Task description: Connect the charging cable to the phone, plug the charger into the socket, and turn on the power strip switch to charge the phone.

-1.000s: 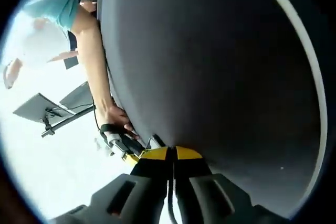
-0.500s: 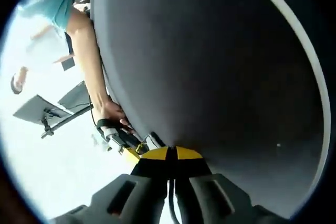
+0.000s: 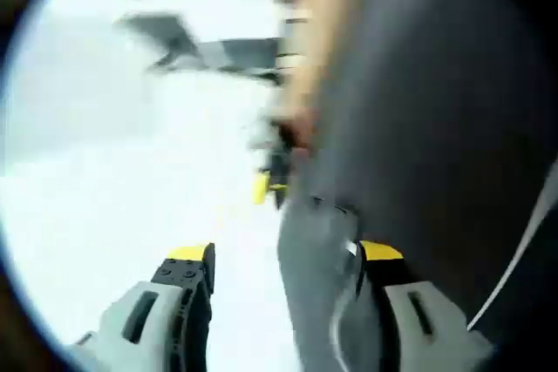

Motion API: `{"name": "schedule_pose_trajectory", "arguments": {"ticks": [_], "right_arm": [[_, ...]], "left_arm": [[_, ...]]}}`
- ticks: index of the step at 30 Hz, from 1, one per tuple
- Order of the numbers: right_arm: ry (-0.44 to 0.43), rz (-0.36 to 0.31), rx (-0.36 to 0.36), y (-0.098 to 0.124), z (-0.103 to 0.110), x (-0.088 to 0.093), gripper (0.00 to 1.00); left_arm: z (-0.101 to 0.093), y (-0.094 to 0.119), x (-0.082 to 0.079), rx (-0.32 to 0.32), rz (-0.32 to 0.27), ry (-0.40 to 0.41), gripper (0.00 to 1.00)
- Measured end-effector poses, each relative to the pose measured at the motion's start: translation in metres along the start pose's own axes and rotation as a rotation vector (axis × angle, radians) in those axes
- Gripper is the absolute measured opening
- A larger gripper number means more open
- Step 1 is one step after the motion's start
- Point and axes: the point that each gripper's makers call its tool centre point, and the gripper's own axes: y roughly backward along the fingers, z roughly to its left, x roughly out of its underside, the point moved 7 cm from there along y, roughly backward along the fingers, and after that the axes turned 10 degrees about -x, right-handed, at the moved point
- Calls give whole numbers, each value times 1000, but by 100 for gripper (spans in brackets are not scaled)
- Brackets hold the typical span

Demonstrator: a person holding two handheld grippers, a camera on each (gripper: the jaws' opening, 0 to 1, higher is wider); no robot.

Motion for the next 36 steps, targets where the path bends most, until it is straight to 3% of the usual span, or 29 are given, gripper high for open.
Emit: {"name": "schedule_pose_trajectory", "arguments": {"ticks": [2, 4, 5, 6, 8, 9, 10, 11, 13, 15, 16, 18, 19, 20, 21, 22, 23, 25, 28, 31, 32, 36], "right_arm": [[9, -65, -81, 7, 33, -20, 34], [52, -102, -157, 11, 80, -29, 33], [78, -116, -204, 13, 100, -32, 33], [105, -91, -278, 15, 124, -35, 33], [142, -53, -343, 18, 167, -37, 33], [163, -51, -358, 19, 176, -37, 33], [245, -27, -423, 26, 213, -33, 33], [269, -18, -438, 28, 222, -32, 34], [319, 56, -472, 40, 255, -22, 34], [281, 169, -528, 56, 287, -4, 38], [259, 238, -550, 64, 299, 6, 42], [229, 417, -593, 82, 323, 32, 41], [232, 528, -600, 90, 333, 48, 40], [250, 610, -598, 95, 338, 59, 40], [280, 734, -595, 101, 346, 77, 41], [298, 822, -580, 104, 350, 87, 43], [301, 950, -543, 106, 356, 101, 45], [353, 1132, -481, 107, 367, 123, 45], [395, 1342, -427, 105, 386, 153, 44], [458, 1434, -397, 97, 400, 176, 44], [476, 1488, -363, 92, 399, 182, 43], [523, 1605, -253, 80, 403, 211, 43]], "left_arm": [[26, 16, -27, -90, 3, 201, 63], [51, 35, -59, -172, -54, 375, 63], [65, 42, -63, -214, -80, 448, 64], [80, 57, -77, -285, -112, 578, 65], [101, 81, -99, -376, -201, 743, 68], [107, 92, -107, -417, -226, 768, 70], [112, 106, -112, -441, -192, 798, 69], [113, 111, -113, -452, -174, 822, 69], [113, 136, -121, -445, -168, 958, 72], [94, 168, -124, -407, -101, 1114, 77], [86, 181, -125, -406, -87, 1113, 80], [69, 213, -128, -411, -29, 1068, 82], [57, 231, -135, -393, -4, 1098, 82], [52, 242, -139, -387, -3, 1135, 87], [48, 253, -142, -397, -23, 1169, 93], [44, 270, -146, -419, -46, 1207, 96], [38, 281, -148, -419, -21, 1229, 95], [19, 302, -156, -383, 3, 1241, 95], [-4, 334, -158, -417, 78, 1261, 84], [-14, 355, -163, -467, 70, 1264, 83], [-16, 360, -165, -476, 68, 1266, 84], [-22, 376, -177, -492, 86, 1212, 84]]}}
